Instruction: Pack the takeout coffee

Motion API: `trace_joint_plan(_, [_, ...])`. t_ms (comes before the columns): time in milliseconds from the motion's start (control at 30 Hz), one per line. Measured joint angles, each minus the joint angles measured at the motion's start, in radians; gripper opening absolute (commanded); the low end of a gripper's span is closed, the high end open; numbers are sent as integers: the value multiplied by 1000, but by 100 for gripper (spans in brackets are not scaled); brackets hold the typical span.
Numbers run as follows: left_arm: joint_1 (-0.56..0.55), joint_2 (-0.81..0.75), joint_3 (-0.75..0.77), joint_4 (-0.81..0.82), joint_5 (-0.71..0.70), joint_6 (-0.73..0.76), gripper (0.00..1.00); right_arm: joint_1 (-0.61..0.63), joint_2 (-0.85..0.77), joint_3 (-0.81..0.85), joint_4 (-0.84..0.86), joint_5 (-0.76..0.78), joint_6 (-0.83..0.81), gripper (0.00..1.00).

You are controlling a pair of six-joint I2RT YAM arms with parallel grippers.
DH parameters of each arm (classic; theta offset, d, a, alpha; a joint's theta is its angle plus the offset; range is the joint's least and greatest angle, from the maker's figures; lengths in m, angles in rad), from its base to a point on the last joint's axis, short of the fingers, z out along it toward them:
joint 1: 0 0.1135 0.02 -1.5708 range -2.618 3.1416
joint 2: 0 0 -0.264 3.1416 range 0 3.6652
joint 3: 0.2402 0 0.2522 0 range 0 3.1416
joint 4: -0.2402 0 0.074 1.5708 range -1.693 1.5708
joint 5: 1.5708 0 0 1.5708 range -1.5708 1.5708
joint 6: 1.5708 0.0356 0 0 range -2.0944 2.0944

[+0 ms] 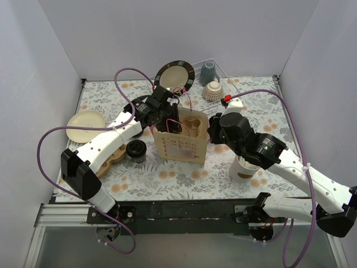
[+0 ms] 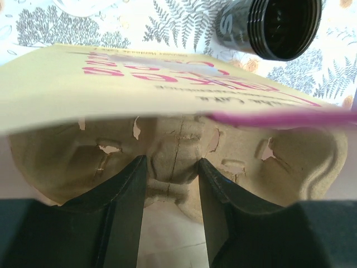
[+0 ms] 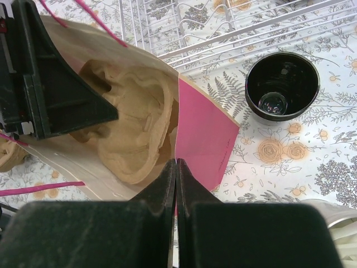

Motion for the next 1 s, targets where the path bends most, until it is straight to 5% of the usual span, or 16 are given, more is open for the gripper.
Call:
trace_joint_plan(100, [-5, 3, -13, -5, 1, -9, 26, 0, -2, -8, 13, 0, -4, 1])
trace_joint_plan(167, [-8, 7, -12, -8, 1, -16, 43, 0, -6, -19, 21, -2, -4, 1])
trace_joint_plan(200, [-9, 10, -9, -12, 1, -20, 54, 0, -8, -22, 21, -4, -4, 1])
trace_joint_plan(233, [-10, 16, -3, -20, 4, -23, 98, 0, -12, -26, 26, -4, -4, 1])
trace_joint_plan(1000, [-10, 38, 283, -93, 183, -72, 98, 0, -60, -42, 45, 5, -27, 1])
